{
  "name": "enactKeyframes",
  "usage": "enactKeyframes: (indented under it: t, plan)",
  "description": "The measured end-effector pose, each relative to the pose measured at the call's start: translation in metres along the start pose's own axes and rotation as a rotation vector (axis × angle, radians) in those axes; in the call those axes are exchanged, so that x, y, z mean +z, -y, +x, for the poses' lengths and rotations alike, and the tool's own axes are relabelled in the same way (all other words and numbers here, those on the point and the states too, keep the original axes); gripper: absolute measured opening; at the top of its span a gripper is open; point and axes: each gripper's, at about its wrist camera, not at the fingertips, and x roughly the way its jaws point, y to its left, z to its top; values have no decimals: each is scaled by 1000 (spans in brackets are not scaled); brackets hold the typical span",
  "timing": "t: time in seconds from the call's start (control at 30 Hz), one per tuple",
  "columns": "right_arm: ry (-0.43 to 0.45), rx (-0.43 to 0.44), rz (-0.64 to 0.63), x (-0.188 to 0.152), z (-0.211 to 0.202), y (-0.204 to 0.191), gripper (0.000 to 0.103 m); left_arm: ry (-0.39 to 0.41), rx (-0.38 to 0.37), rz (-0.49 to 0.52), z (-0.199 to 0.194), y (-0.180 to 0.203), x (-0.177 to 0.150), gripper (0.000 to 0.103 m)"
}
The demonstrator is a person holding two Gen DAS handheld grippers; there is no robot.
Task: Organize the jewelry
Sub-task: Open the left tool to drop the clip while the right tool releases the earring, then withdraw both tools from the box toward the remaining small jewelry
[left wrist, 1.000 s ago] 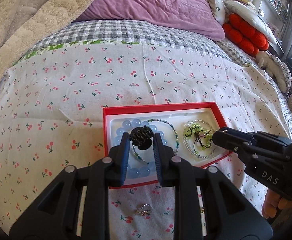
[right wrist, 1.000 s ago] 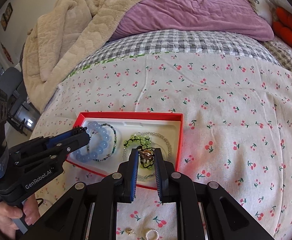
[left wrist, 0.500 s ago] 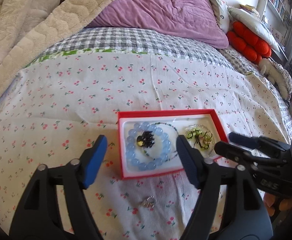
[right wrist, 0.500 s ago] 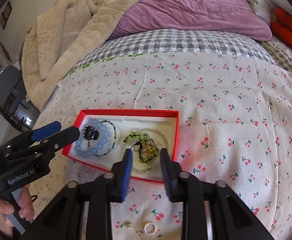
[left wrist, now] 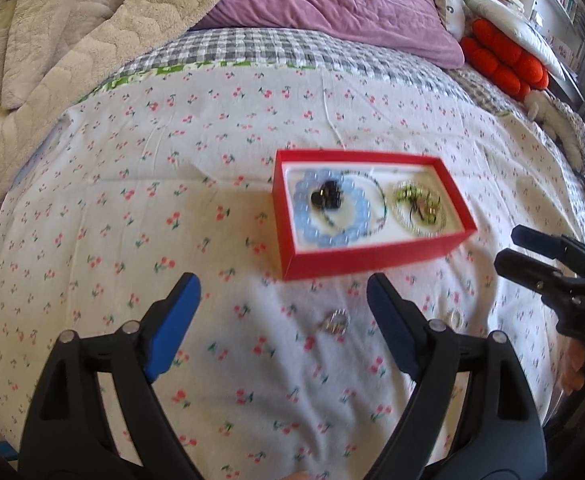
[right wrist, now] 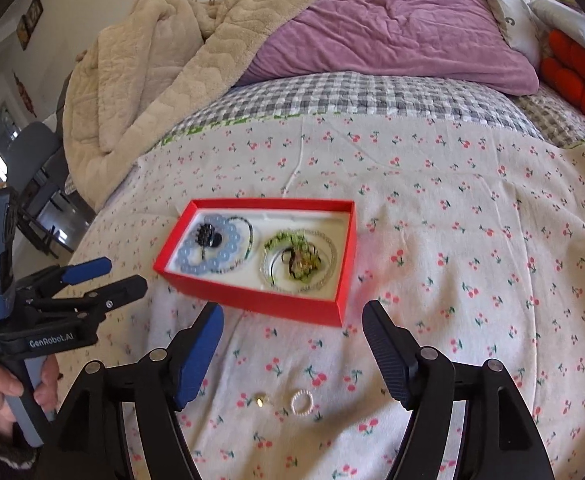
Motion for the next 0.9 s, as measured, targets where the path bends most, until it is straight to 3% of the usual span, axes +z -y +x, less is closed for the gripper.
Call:
enactKeyframes:
  t: [0.57, 0.9]
  plan:
    - [-54, -77, -65, -55, -10, 10, 74, -81, 9, 110, 5, -1, -64, 86]
    - [-86, -93, -185, -77, 2, -4, 74, -21, -75, 171, 6, 4, -70, 85]
